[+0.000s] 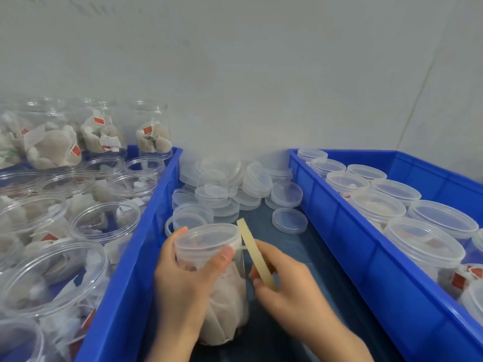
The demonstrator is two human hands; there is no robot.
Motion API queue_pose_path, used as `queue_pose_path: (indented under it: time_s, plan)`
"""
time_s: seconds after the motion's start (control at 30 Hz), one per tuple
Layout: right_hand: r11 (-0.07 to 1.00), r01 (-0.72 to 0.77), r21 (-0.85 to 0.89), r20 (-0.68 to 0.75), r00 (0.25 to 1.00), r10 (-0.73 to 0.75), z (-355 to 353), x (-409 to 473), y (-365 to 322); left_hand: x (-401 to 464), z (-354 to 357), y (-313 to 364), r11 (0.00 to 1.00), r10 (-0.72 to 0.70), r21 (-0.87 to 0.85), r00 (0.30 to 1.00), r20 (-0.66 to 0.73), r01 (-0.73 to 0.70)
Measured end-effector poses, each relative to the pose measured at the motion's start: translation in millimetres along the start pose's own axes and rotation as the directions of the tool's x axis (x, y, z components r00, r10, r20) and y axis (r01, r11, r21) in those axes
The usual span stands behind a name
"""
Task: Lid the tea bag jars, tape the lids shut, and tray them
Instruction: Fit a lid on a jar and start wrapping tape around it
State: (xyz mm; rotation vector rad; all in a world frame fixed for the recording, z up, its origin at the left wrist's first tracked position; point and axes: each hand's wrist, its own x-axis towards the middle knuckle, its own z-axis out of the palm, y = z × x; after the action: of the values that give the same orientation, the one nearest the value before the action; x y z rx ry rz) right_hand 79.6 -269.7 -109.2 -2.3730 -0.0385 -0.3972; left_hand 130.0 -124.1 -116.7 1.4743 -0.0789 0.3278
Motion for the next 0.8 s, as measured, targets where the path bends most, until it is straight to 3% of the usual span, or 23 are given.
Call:
queue_pose_path:
  time_s: [0.07,0.17,0.33,0.5,0.57,0.67,0.8]
  plan:
    - [0.994,0.085,-0.064,-0.226,0.969,-0.098,-10,1,8,4,-4,3,0.993,-0.089,-0.072,0.995,0.055,0.093]
    - [0.954,0.163,-0.253,-0.479,0.835,-0.27,-22,2,17,5,-4,4,0.966,-0.174,-0.154,0.964,0.201,0.207]
    - [0.96,0.117,-0.255,-0.493,0.838,-0.233,-27,5,20,3,-3,8,0.921,-0.23,-0.227,0.912,0.34,0.317]
    - [0.997,0.073,-0.04,-0.503,0.86,-0.083,-34,4,18,3,-5,16,0.873,-0.174,-0.33,0.862,0.476,0.358]
    - [0.997,0.036,-0.07,-0.5,0.864,-0.066,-33,5,17,2,-6,14,0.822,-0.161,-0.385,0.82,0.549,0.419]
    - [0.97,0.047,-0.239,-0.513,0.842,-0.167,-29,6,14,-1,-5,13,0.766,-0.154,-0.39,0.734,0.662,0.512]
    - [0.915,-0.045,-0.401,-0.512,0.839,-0.183,-21,3,11,-2,-5,15,0.934,-0.036,-0.239,0.736,0.676,0.265]
